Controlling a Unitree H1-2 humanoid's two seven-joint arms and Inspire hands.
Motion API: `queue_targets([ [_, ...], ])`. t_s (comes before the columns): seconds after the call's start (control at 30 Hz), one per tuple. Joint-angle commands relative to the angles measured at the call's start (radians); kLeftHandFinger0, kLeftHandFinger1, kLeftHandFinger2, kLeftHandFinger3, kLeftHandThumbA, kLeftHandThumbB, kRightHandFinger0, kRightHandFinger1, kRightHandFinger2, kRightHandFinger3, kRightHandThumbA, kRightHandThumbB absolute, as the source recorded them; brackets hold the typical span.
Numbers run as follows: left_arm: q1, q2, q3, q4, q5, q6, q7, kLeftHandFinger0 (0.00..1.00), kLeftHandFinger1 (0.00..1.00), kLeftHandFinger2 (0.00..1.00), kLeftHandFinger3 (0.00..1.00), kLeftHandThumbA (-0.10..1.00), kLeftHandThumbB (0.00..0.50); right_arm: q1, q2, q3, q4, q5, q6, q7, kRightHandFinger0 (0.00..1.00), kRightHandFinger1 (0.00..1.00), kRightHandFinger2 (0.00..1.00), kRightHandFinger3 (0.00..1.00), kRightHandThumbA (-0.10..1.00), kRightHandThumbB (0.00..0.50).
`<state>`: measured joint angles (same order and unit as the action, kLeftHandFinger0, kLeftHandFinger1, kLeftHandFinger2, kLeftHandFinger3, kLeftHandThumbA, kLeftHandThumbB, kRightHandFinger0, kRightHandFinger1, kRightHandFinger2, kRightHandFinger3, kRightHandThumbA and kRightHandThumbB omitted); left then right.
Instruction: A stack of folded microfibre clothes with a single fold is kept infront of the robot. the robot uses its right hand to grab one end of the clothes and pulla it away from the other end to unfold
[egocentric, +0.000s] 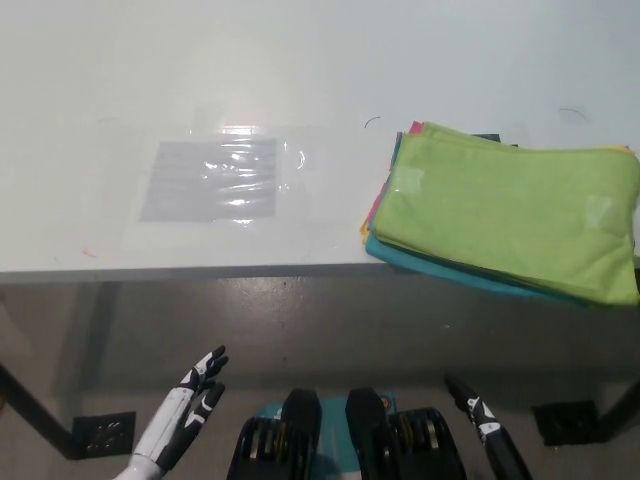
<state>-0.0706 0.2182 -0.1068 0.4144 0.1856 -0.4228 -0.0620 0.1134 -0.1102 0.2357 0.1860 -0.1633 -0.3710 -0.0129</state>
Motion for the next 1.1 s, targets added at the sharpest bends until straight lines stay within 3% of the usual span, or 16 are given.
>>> queue_targets([
  [0.0, -0.013, 0.006, 0.005, -0.034, 0.001, -0.028, 0.006, 1.0, 1.0, 1.0, 1.0, 1.0, 0.5, -0.011, -0.007, -0.014, -0.01, 0.041, -0.041, 0.035, 1.0, 1.0, 1.0, 1.0, 1.0, 0.352],
  [1.07, -0.011, 0.024, -0.012, -0.057, 0.046, 0.049, -0.005, 1.0, 1.0, 1.0, 1.0, 1.0, 0.5, -0.028, -0.018, -0.024, -0.011, -0.046, -0.002, 0.039, 1.0, 1.0, 1.0, 1.0, 1.0, 0.345],
])
